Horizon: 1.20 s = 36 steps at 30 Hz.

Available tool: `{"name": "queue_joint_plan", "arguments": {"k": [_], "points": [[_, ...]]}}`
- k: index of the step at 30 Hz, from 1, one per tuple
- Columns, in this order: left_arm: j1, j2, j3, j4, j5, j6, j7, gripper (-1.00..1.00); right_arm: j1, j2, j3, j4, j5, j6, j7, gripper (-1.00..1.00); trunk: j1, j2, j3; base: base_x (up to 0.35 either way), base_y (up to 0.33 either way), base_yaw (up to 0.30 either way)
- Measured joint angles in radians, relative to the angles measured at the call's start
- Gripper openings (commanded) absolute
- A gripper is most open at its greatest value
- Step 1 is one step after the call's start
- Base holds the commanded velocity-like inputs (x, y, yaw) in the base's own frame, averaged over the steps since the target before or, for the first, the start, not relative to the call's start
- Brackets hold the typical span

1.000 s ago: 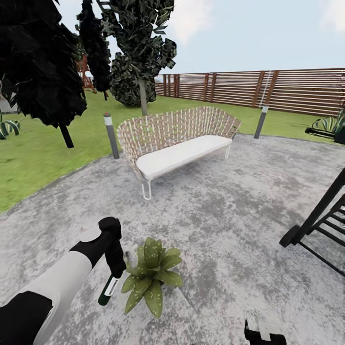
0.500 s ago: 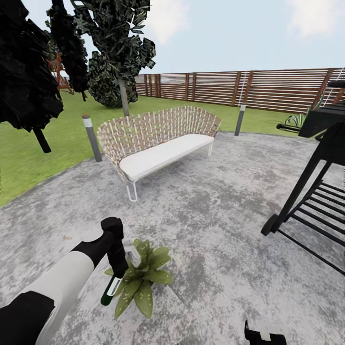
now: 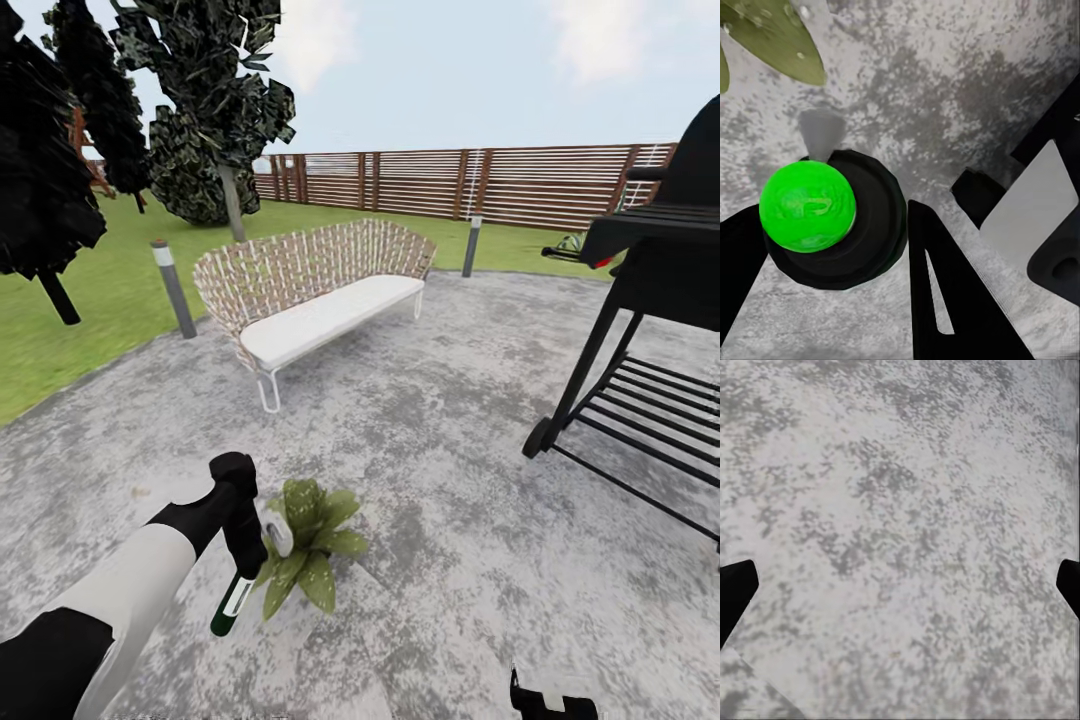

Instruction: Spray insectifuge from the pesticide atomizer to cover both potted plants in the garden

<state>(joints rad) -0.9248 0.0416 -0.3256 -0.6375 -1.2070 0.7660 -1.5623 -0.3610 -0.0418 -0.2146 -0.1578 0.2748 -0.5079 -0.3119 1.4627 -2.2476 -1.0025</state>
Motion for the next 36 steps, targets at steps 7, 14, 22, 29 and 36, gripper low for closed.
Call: {"name": "queue_joint_plan", "arguments": {"k": [7,14,22,29,36], "points": [[0.000,0.008,0.001,-0.009,0.000,0.004,0.000,-1.00,0.000,0.001,0.000,0.000,0.000,0.000,0.000,1.00,0.000,0.000,0.000,-0.265,0.244,-0.123],[0.001,0.031,0.146,0.000,0.000,0.005,0.000,-1.00,0.000,0.001,0.000,0.000,0.000,0.000,0.000,1.00,0.000,0.000,0.000,-0.265,0.241,-0.003],[0.043,0.029,0.420,-0.011,0.212,-0.163,0.294,-1.00,0.000,0.003,-0.001,0.000,-0.001,0.000,0.000,1.00,0.000,0.000,0.000,-0.270,0.228,0.000],[0.104,0.036,0.445,-0.009,0.339,-0.310,0.384,-1.00,0.000,0.001,0.000,-0.002,-0.002,-0.001,0.001,1.00,0.000,0.000,0.000,-0.270,0.226,0.000],[0.165,0.041,0.554,-0.009,0.347,-0.480,0.410,-1.00,0.000,-0.004,0.013,-0.055,0.067,0.000,0.043,1.00,0.000,0.000,0.000,-0.270,0.226,0.000]]}}
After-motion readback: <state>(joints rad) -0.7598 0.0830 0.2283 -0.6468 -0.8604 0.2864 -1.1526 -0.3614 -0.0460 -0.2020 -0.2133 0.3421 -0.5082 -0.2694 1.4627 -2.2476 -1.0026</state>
